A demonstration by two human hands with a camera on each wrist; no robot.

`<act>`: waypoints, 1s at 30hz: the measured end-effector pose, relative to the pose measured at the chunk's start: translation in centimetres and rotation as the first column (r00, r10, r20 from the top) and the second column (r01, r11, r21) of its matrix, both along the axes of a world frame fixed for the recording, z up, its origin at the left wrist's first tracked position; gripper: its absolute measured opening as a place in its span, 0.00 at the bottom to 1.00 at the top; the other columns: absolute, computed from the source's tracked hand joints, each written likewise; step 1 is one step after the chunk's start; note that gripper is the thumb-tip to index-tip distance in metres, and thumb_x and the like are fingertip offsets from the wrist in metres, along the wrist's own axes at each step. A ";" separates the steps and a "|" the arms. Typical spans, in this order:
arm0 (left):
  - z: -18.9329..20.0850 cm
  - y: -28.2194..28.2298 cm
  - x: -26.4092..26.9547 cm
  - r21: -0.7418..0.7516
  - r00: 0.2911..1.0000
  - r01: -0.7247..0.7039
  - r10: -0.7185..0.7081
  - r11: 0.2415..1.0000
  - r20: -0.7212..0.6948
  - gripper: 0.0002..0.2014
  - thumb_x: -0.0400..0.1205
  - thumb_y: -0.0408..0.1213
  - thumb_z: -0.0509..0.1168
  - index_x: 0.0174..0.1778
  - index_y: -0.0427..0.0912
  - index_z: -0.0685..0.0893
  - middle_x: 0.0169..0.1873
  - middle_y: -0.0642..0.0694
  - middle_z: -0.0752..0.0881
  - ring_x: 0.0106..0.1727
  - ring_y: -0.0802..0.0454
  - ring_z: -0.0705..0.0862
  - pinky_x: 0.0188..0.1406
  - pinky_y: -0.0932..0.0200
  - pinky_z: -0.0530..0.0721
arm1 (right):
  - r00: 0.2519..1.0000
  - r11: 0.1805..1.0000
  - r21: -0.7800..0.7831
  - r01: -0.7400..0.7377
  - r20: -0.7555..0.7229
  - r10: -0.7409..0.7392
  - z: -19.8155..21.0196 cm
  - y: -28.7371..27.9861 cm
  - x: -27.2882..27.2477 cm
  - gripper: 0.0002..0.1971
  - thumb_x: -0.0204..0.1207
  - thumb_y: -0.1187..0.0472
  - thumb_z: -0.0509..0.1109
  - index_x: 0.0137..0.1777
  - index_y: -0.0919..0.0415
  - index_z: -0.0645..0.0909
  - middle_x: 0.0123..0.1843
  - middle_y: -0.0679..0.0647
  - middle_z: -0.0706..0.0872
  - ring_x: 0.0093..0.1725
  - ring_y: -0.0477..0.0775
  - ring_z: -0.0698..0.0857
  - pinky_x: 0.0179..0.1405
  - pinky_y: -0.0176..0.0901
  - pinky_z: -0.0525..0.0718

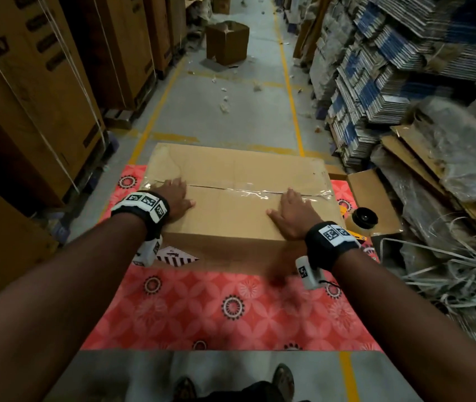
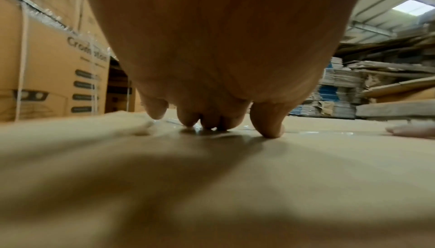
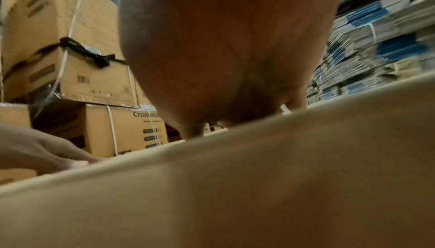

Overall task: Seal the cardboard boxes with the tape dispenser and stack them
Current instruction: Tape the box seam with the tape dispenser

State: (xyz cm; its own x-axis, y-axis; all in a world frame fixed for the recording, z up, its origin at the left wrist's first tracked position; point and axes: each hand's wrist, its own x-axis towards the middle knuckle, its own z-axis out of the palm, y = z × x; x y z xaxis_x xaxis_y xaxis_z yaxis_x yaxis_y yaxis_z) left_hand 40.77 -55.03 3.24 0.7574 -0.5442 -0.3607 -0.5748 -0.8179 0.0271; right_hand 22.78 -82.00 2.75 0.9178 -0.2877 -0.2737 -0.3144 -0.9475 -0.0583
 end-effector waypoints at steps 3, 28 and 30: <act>0.0 0.4 -0.4 -0.054 0.998 0.068 -0.067 0.996 0.010 0.35 0.87 0.56 0.51 0.86 0.43 0.49 0.86 0.44 0.46 0.85 0.41 0.49 0.81 0.33 0.51 | 0.989 0.990 0.034 -0.136 0.064 0.134 0.3 5.5 3.1 0.38 0.87 0.41 0.53 0.85 0.70 0.52 0.88 0.67 0.52 0.87 0.65 0.53 0.83 0.65 0.56; -4.6 10.1 5.4 -0.665 0.906 -0.341 0.044 0.665 -0.420 0.46 0.72 0.61 0.67 0.83 0.46 0.59 0.74 0.43 0.78 0.70 0.46 0.79 0.71 0.46 0.77 | 0.926 0.915 0.172 -0.364 0.171 0.336 -1.0 21.6 12.2 0.29 0.88 0.54 0.52 0.86 0.67 0.56 0.88 0.64 0.55 0.87 0.64 0.53 0.83 0.68 0.51; -4.7 10.6 5.6 -0.703 0.856 -0.387 -0.050 0.597 -0.515 0.42 0.68 0.60 0.67 0.79 0.50 0.67 0.67 0.47 0.83 0.65 0.50 0.83 0.69 0.44 0.79 | 0.930 0.910 0.224 -0.348 0.202 0.306 -1.0 21.6 12.5 0.30 0.87 0.56 0.54 0.86 0.67 0.56 0.88 0.63 0.55 0.87 0.63 0.53 0.83 0.65 0.50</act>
State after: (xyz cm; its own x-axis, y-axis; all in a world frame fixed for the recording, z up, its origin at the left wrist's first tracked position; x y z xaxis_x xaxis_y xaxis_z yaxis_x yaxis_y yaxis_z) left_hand 46.41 -44.38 -1.46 0.7355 -0.6519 -0.1847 -0.1658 -0.4375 0.8838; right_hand 35.25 -60.40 1.72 0.9855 0.0954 -0.1402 0.0441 -0.9425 -0.3313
